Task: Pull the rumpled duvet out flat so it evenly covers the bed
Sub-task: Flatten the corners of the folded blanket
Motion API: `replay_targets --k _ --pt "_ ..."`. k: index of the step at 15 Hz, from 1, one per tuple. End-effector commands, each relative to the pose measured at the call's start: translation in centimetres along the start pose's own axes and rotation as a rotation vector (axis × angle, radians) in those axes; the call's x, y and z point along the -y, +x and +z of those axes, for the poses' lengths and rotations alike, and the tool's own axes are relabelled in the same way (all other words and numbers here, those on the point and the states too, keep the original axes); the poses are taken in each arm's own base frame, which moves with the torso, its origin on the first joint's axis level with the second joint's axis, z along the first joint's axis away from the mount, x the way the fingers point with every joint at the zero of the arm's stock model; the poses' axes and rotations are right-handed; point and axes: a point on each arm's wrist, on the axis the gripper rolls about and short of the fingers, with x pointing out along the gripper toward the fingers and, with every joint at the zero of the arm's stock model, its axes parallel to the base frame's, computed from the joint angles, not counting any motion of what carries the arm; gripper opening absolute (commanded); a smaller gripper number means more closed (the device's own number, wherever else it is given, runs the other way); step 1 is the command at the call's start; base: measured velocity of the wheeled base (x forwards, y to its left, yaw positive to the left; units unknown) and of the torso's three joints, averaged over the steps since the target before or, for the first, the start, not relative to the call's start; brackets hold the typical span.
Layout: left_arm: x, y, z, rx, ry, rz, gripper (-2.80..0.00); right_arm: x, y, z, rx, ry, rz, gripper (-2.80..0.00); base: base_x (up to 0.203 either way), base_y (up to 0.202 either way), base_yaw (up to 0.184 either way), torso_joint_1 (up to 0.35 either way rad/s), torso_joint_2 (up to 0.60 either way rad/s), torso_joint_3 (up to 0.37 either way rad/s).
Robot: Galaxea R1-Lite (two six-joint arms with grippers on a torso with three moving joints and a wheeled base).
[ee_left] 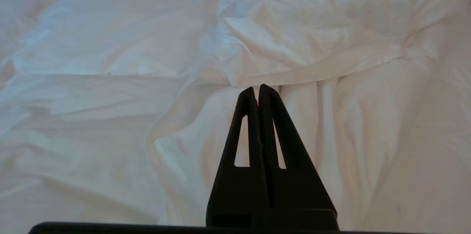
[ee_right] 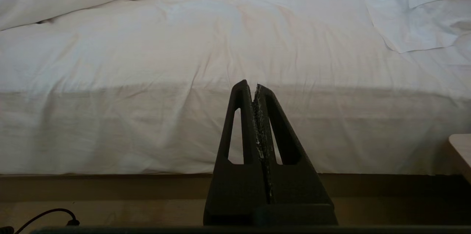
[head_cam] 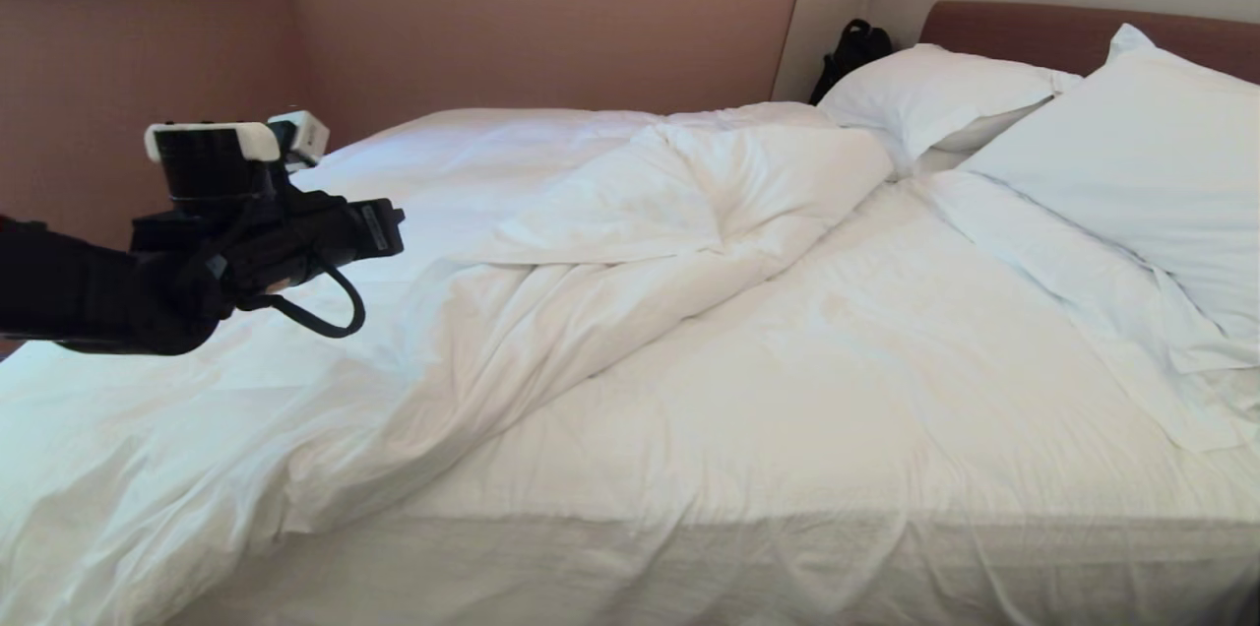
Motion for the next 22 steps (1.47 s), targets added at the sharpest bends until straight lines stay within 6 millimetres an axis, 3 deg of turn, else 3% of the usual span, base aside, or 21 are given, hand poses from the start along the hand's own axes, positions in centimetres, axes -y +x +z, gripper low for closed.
replay_targets --k 1,4,8,11,16,17,22 --pt "-1.4 4.7 -3.1 -0.059 -0.012 0.013 -2.80 0.0 0.0 0.0 -0.002 0.000 0.001 -2.80 0.000 0.000 0.000 0.000 0.00 0.000" --pt "-2.4 8.8 -3.6 -0.035 0.020 0.015 -2.80 0.0 0.0 0.0 0.001 -0.001 0.001 -2.80 0.000 0.000 0.000 0.000 0.00 0.000" --pt "-3.4 11.9 -6.4 -0.097 0.074 0.027 -2.80 0.0 0.0 0.0 -0.001 0.000 0.001 -2.80 0.000 0.000 0.000 0.000 0.00 0.000" --pt "-4.3 12.7 -7.9 -0.120 0.124 0.036 -2.80 0.0 0.0 0.0 -0.001 0.000 0.001 -2.80 0.000 0.000 0.000 0.000 0.00 0.000" --pt "-4.4 12.7 -7.5 -0.106 0.130 0.037 -2.80 0.0 0.0 0.0 -0.002 0.000 0.001 -2.80 0.000 0.000 0.000 0.000 0.00 0.000" --pt "-4.2 12.4 -6.9 -0.092 0.134 0.036 0.00 0.0 0.0 0.0 0.001 0.000 0.001 -2.80 0.000 0.000 0.000 0.000 0.00 0.000" --pt "-3.8 11.8 -5.6 -0.064 0.170 0.030 0.00 0.0 0.0 0.0 0.001 0.000 0.001 -2.80 0.000 0.000 0.000 0.000 0.00 0.000"
